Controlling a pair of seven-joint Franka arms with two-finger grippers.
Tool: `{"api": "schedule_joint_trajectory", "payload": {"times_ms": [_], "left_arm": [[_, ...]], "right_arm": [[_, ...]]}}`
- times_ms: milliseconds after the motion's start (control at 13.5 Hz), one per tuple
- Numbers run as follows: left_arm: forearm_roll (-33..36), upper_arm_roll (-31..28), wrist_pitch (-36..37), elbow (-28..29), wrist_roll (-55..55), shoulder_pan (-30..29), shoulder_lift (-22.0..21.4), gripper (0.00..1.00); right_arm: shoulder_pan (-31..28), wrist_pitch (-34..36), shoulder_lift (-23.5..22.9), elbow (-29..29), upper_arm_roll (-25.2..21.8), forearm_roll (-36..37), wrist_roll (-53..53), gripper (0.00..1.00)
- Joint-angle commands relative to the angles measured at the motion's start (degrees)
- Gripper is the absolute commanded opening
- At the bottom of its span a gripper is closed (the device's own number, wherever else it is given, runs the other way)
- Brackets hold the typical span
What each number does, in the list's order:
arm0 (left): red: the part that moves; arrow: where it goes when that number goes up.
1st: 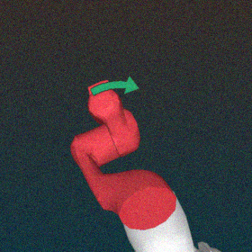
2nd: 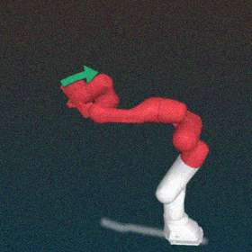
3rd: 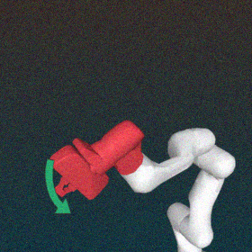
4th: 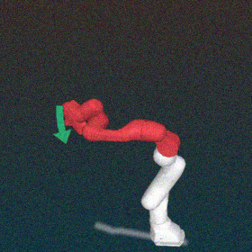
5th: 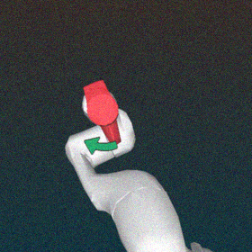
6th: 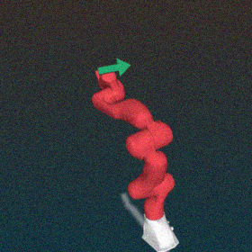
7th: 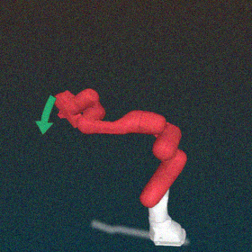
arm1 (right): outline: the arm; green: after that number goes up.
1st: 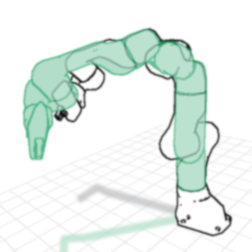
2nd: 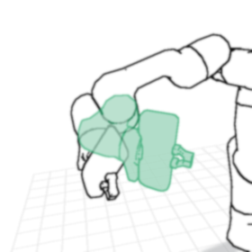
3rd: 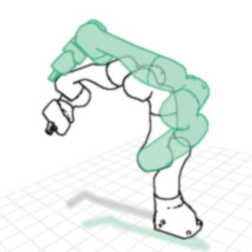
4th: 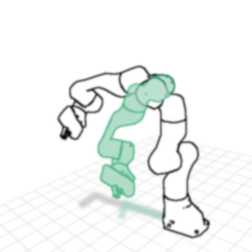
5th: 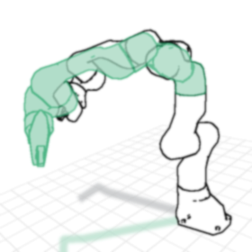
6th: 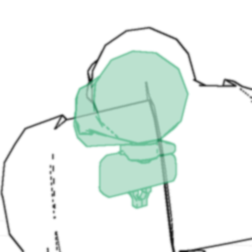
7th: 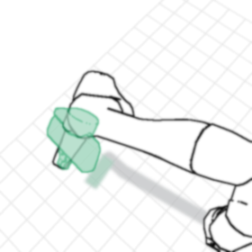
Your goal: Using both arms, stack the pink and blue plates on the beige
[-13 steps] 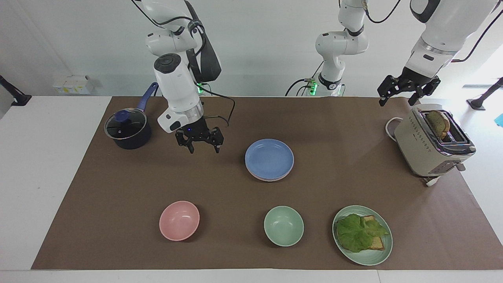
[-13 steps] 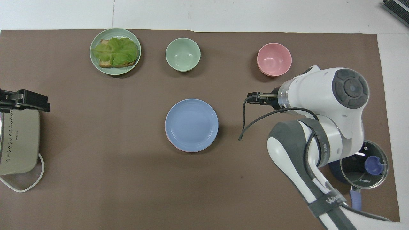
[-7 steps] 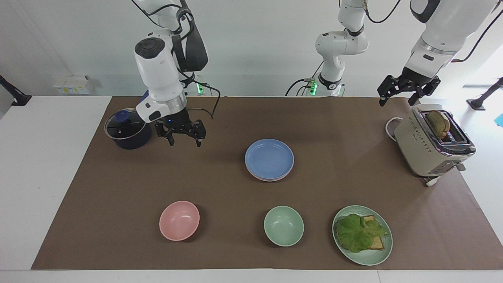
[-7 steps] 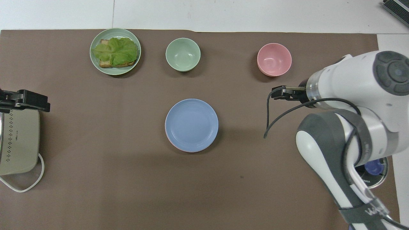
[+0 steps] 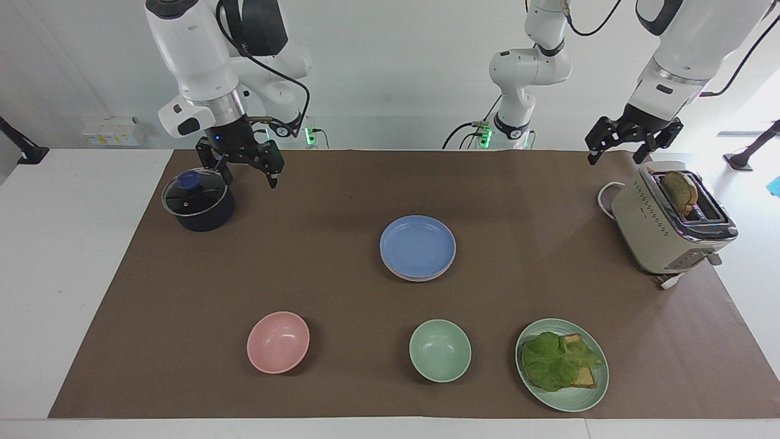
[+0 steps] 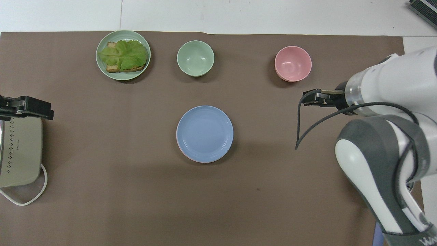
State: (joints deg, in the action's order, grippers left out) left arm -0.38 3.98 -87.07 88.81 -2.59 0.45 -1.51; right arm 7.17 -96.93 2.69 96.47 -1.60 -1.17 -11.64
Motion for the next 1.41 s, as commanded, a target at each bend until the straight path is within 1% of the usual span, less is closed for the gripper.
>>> {"api": "schedule_joint_trajectory", "payload": {"times_ms": [0, 223, 297, 445, 520, 668, 742, 817, 965, 1188, 1336], "left_arm": [[0.7, 0.1, 0.7, 0.0, 0.6, -0.1, -0.2, 1.00], [0.7, 0.1, 0.7, 0.0, 0.6, -0.1, -0.2, 1.00], [0.7, 0.1, 0.7, 0.0, 0.6, -0.1, -0.2, 1.00], [0.7, 0.1, 0.7, 0.0, 0.6, -0.1, -0.2, 1.00], [0.7, 0.1, 0.7, 0.0, 0.6, -0.1, -0.2, 1.00], [0.7, 0.1, 0.7, 0.0, 0.6, -0.1, -0.2, 1.00], [0.7, 0.1, 0.7, 0.0, 0.6, -0.1, -0.2, 1.00], [0.7, 0.1, 0.7, 0.0, 0.6, -0.1, -0.2, 1.00], [0.7, 0.1, 0.7, 0.0, 0.6, -0.1, -0.2, 1.00], [0.7, 0.1, 0.7, 0.0, 0.6, -0.1, -0.2, 1.00], [0.7, 0.1, 0.7, 0.0, 0.6, -0.1, -0.2, 1.00]], "right_arm": [[-3.5, 6.7, 0.3, -4.7, 0.5, 0.8, 4.4, 1.00], [-4.7, 12.4, 0.2, -8.7, 0.5, 1.4, 6.8, 1.00], [-5.1, 12.7, 0.6, -8.2, 0.3, 0.9, 7.4, 1.00], [-5.8, 11.9, 2.8, -4.8, -0.3, -0.1, 7.7, 1.00], [-5.9, 11.8, 2.8, -4.7, -0.3, 0.1, 7.9, 1.00], [-6.4, 12.6, 2.0, -7.3, -0.4, 1.4, 11.4, 1.00], [-6.4, 14.3, 0.6, -8.8, -0.4, 2.0, 12.9, 1.00], [-6.3, 14.2, 0.0, -9.5, -0.4, 2.2, 13.0, 1.00], [-5.7, 12.8, 0.9, -8.5, -0.3, 4.8, 13.1, 1.00], [-5.8, 10.7, 2.1, -5.9, -0.3, 4.9, 13.9, 1.00], [-5.9, 10.8, 2.3, -5.8, -0.3, 4.9, 14.1, 1.00]]}}
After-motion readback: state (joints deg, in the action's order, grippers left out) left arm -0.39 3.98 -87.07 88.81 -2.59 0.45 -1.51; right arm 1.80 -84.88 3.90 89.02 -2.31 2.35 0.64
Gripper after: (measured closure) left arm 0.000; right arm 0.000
